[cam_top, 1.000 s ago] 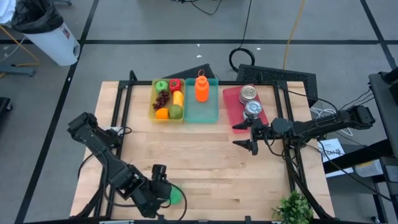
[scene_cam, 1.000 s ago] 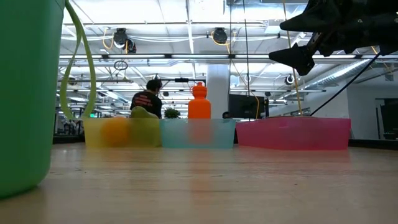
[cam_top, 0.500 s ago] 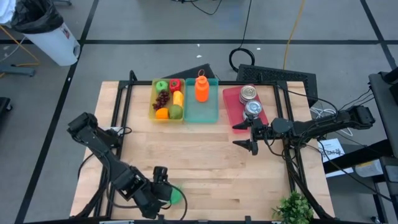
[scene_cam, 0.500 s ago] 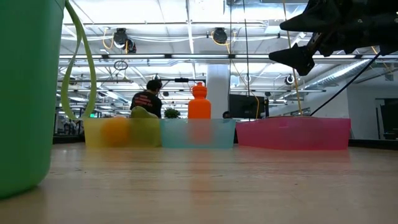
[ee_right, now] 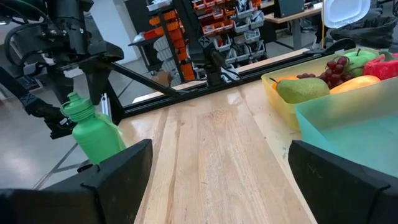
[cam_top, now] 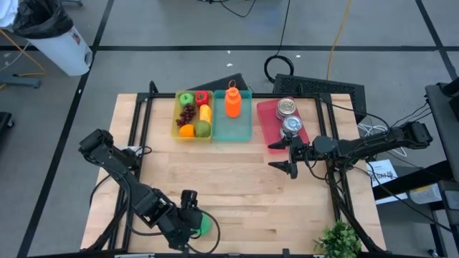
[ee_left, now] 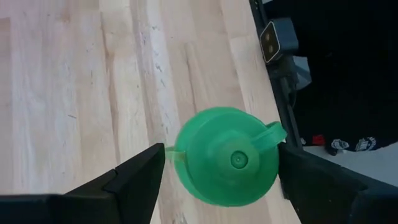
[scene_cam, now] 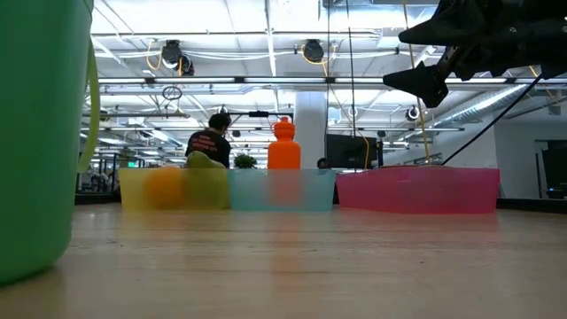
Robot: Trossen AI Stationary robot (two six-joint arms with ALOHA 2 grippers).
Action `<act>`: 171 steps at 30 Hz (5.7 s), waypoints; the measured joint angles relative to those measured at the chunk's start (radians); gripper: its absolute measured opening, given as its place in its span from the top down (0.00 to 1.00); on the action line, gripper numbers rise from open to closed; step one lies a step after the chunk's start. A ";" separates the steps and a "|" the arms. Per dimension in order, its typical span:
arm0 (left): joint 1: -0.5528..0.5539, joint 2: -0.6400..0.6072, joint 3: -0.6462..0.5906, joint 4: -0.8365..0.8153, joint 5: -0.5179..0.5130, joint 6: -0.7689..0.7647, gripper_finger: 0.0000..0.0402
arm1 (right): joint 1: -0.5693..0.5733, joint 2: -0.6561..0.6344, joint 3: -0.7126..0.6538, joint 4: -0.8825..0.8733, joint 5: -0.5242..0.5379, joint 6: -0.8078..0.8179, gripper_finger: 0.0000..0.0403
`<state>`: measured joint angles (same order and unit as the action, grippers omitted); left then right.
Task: Pick & Place Food Item
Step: Put the green tumbler into the green bin, then return to Home Position
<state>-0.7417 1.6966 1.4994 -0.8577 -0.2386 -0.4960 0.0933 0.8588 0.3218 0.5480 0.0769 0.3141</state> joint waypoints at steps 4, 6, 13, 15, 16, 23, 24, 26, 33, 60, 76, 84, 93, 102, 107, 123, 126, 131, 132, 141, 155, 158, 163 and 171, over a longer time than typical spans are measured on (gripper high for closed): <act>0.008 -0.001 -0.037 0.030 0.003 0.041 0.24 | 0.000 0.000 0.000 0.000 0.000 0.000 0.11; 0.010 0.000 -0.063 0.040 0.003 0.069 0.25 | 0.000 0.000 0.000 0.000 0.000 0.000 0.11; 0.023 -0.003 -0.119 0.117 0.027 0.082 0.33 | 0.000 0.000 0.000 0.000 0.000 0.007 0.11; 0.025 -0.003 -0.120 0.133 0.030 0.094 0.37 | 0.000 0.000 0.000 0.000 0.000 0.007 0.11; 0.025 -0.003 -0.120 0.139 0.030 0.110 0.39 | 0.000 0.000 0.000 0.000 0.000 0.007 0.11; 0.034 -0.007 -0.121 0.177 0.025 0.162 0.50 | 0.000 0.000 0.000 0.000 0.000 0.008 0.11; 0.039 -0.007 -0.118 0.174 0.018 0.161 0.50 | 0.000 0.000 0.000 0.000 0.000 0.011 0.11; 0.050 -0.008 -0.105 0.171 0.005 0.161 0.50 | 0.000 0.000 0.000 0.000 0.000 0.014 0.11; 0.146 -0.030 -0.011 0.081 -0.039 0.169 0.46 | 0.000 0.000 0.000 0.001 0.000 0.014 0.11; 1.112 -0.054 0.066 0.173 0.128 0.437 0.47 | 0.000 0.000 0.000 0.002 0.000 0.011 0.11; 1.145 0.138 0.065 0.152 0.209 0.382 0.45 | 0.000 0.000 0.000 0.000 0.000 0.003 0.11; 1.138 0.142 0.065 0.154 0.212 0.385 0.44 | 0.000 0.000 0.000 0.000 0.000 0.006 0.11; 1.132 0.141 0.065 0.151 0.212 0.391 0.44 | 0.000 0.000 0.000 -0.006 0.000 0.006 0.11; 1.120 0.141 0.065 0.150 0.213 0.391 0.30 | 0.000 0.000 0.000 -0.007 0.000 0.006 0.11; 1.112 0.141 0.065 0.150 0.192 0.427 0.18 | 0.000 0.000 0.000 -0.007 0.000 0.006 0.11; 1.112 0.043 0.064 0.092 0.186 0.446 0.11 | 0.000 0.000 0.000 -0.021 0.000 0.006 0.11; 1.112 -0.036 0.064 0.075 0.185 0.449 0.11 | 0.000 0.000 0.000 -0.024 0.000 0.006 0.11; 1.112 -0.210 0.064 -0.011 0.185 0.558 0.09 | 0.000 -0.001 0.000 -0.029 -0.002 0.018 0.11; 1.112 -0.253 0.064 -0.033 0.185 0.581 0.09 | 0.000 -0.004 0.000 -0.029 -0.002 0.018 0.11; 1.112 -0.637 0.066 -0.157 0.186 0.517 0.09 | 0.000 -0.072 0.000 -0.030 -0.003 0.010 0.11; 1.113 -1.132 0.044 -0.245 0.190 0.499 0.09 | 0.000 -0.080 0.000 -0.060 -0.001 0.018 0.11; 1.113 -1.219 -0.034 -0.285 0.231 0.482 0.09 | 0.000 -0.080 0.000 -0.060 -0.001 0.018 0.11; 1.113 -1.372 -0.276 -0.257 0.259 0.427 0.09 | 0.000 -0.080 0.000 -0.060 0.000 0.015 0.11; 1.113 -1.498 -0.786 0.272 0.321 0.227 0.09 | 0.000 -0.080 0.000 -0.060 0.003 0.018 0.11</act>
<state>0.3714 0.1984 0.7137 -0.5855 0.0823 -0.2693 0.0933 0.7792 0.3214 0.4885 0.0803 0.3321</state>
